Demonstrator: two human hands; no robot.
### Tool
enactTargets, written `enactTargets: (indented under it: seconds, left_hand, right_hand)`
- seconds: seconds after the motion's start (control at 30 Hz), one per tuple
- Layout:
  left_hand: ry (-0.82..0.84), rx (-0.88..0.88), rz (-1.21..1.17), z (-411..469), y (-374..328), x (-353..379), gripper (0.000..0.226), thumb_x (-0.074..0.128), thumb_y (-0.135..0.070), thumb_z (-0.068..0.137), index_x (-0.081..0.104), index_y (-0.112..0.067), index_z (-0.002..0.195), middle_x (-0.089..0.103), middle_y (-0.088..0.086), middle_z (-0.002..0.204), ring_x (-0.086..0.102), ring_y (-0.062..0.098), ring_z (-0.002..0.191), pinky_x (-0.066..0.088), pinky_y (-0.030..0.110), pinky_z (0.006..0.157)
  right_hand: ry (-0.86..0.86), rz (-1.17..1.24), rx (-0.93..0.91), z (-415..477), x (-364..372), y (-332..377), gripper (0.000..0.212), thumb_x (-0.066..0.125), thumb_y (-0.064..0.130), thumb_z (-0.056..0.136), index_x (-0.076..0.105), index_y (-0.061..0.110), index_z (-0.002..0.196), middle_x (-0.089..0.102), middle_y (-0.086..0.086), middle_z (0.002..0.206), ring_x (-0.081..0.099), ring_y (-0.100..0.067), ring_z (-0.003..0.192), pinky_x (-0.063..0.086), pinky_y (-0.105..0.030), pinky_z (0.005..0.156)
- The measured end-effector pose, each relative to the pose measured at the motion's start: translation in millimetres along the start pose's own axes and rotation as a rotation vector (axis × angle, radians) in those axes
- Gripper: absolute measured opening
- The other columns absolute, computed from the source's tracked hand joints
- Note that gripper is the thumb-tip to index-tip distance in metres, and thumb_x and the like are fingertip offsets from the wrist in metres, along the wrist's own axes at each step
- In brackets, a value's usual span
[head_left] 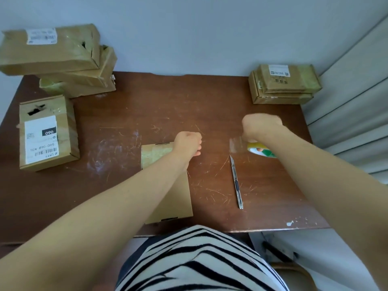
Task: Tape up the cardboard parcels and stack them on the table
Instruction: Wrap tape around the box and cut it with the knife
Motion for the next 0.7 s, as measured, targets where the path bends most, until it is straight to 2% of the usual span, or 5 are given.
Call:
enactTargets:
  seconds: [0.13,0.23,0.47,0.6,0.7]
  left_hand:
    - [0.144,-0.19,-0.173,-6.6,8.9,9.7,0.031,0.05,-0.019,0.092,0.05,-0.003,0.118,0.058,0.016,0.108,0.058,0.021,0.087,0.052,0.028,0.074]
    - [0.237,-0.267,-0.387,-8.2,6.4,12.4,0.043,0.047,-0.029,0.091,0.05,0.002,0.12,0.059,0.02,0.118,0.06,0.027,0.105,0.05,0.034,0.084]
    - [0.06,-0.037,-0.21,3.9,-0.2,-23.8,0.009,0.068,-0.016,0.088,0.066,-0.008,0.086,0.066,0.003,0.075,0.057,0.01,0.063,0.053,0.019,0.058]
    - [-0.004,0.028,-0.197,4.6,-6.9,-61.4,0.01,0.069,-0.012,0.087,0.067,-0.004,0.081,0.066,0.002,0.068,0.056,0.008,0.056,0.052,0.02,0.059]
    - [-0.04,0.046,-0.146,4.4,-10.8,-89.3,0.009,0.069,-0.012,0.086,0.069,-0.003,0.087,0.067,0.002,0.068,0.058,0.009,0.056,0.054,0.019,0.058]
  right_hand:
    - [-0.046,0.215,-0.144,-11.0,-42.3,10.9,0.016,0.064,0.021,0.079,0.072,0.01,0.088,0.068,-0.01,0.084,0.059,-0.022,0.074,0.047,-0.029,0.061]
    - [-0.013,0.282,-0.213,-19.7,-51.7,26.9,0.02,0.062,0.022,0.084,0.073,0.008,0.094,0.065,-0.012,0.092,0.052,-0.019,0.07,0.039,-0.023,0.052]
    - [0.016,0.441,-0.294,-20.8,-46.2,51.8,0.007,0.065,0.028,0.084,0.071,0.024,0.082,0.06,0.004,0.083,0.049,-0.007,0.067,0.035,-0.023,0.051]
    - [0.099,0.722,-0.338,-23.8,-38.6,60.8,0.027,0.072,0.054,0.074,0.076,0.033,0.091,0.066,0.009,0.091,0.059,-0.008,0.083,0.046,-0.024,0.064]
    - [0.274,0.959,-0.45,-27.8,-18.6,72.4,0.029,0.069,0.036,0.082,0.068,0.044,0.11,0.071,0.006,0.106,0.066,-0.013,0.094,0.053,-0.024,0.075]
Point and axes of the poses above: each hand's wrist, its own z-axis towards the middle knuckle, its own x-axis out of the palm, y = z × x, the point moved 6 cm from there along z, towards the middle knuckle
